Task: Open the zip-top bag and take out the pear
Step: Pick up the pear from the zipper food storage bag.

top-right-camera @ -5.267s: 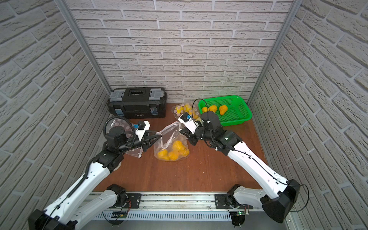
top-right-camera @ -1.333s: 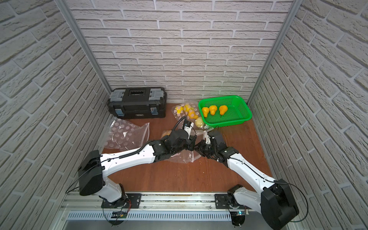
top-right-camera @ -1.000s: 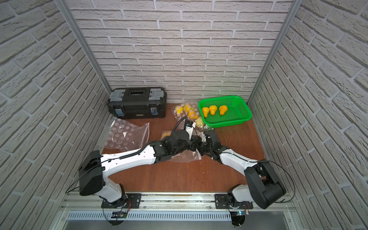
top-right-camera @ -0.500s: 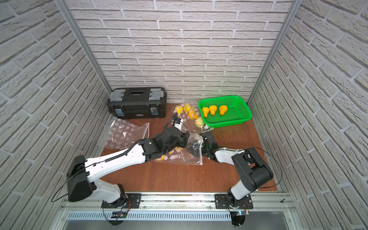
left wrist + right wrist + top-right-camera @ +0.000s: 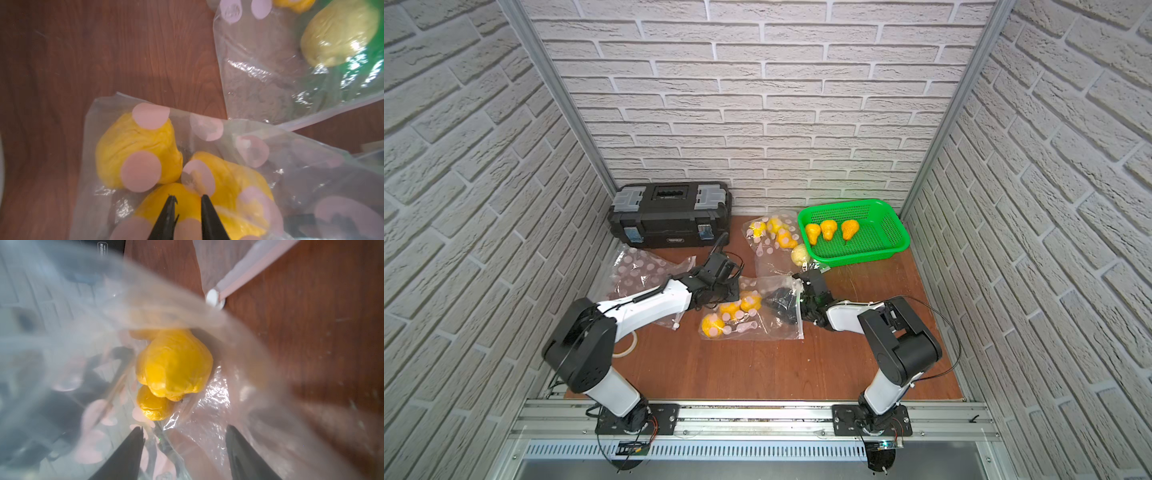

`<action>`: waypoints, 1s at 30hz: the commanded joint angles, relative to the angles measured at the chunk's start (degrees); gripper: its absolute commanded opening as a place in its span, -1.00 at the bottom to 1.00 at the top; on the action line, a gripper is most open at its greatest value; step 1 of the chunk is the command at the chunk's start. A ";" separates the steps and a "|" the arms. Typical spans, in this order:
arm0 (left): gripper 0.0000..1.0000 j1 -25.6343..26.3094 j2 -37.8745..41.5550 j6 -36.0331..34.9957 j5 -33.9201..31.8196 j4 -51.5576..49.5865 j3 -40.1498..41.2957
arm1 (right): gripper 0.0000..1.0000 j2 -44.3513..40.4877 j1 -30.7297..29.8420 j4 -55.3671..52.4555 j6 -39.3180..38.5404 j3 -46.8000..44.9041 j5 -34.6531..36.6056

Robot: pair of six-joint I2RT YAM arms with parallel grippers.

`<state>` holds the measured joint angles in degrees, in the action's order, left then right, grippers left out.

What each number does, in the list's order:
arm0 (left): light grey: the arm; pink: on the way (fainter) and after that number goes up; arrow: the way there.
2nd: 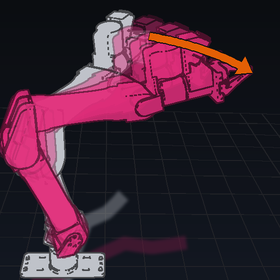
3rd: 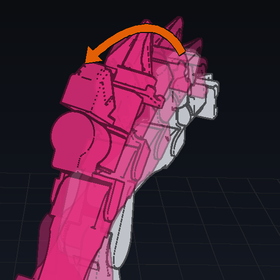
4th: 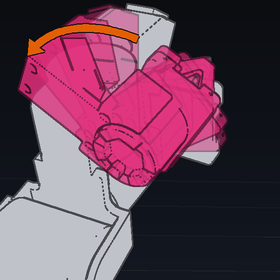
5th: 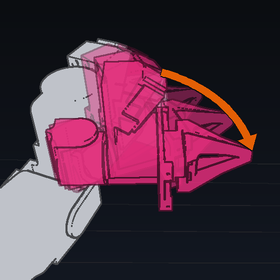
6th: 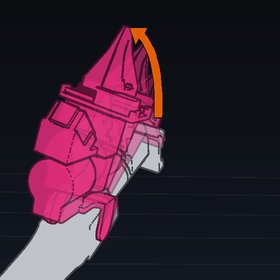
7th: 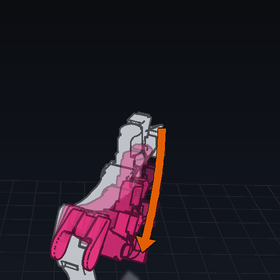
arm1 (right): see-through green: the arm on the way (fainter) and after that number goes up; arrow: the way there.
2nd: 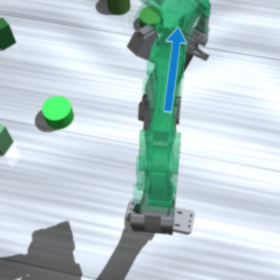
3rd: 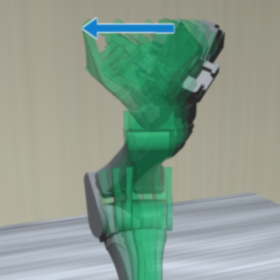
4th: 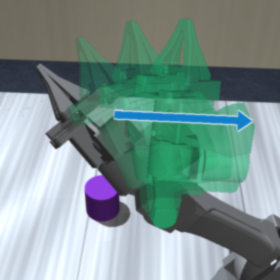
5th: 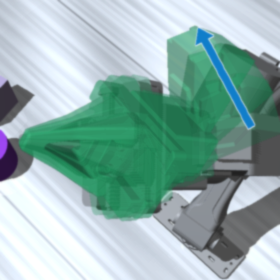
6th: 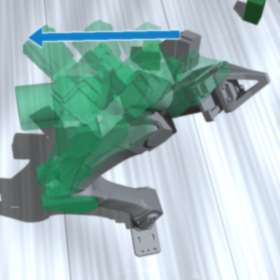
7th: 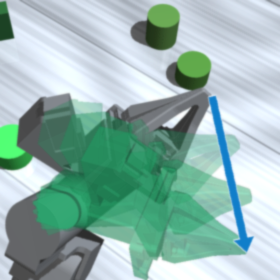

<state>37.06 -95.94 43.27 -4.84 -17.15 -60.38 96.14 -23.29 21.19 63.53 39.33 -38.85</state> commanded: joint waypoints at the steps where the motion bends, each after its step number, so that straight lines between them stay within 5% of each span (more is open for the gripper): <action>1: -0.56 -0.36 -2.99 -0.69 5.39 0.79 -1.93 | 0.39 0.85 -0.76 1.00 -1.64 2.41 -1.56; 10: -0.72 -0.34 -7.88 0.33 10.06 5.41 -1.00 | 0.63 5.06 -2.10 -3.36 -4.02 6.42 0.29; 15: -1.00 -0.33 -9.53 0.42 11.93 7.10 -0.31 | 0.54 8.00 -2.36 -2.78 -3.31 7.08 1.89; 22: -1.00 -0.08 -10.66 0.24 13.54 8.41 1.09 | 0.55 9.63 -2.55 -2.45 -1.72 8.09 5.31; 30: -1.00 -1.14 -10.27 0.76 10.74 7.06 2.88 | 0.10 2.99 -1.52 -12.26 -5.74 6.73 7.33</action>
<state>36.47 -105.60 43.68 7.33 -8.49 -59.55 102.87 -25.32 13.89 59.94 46.87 -33.04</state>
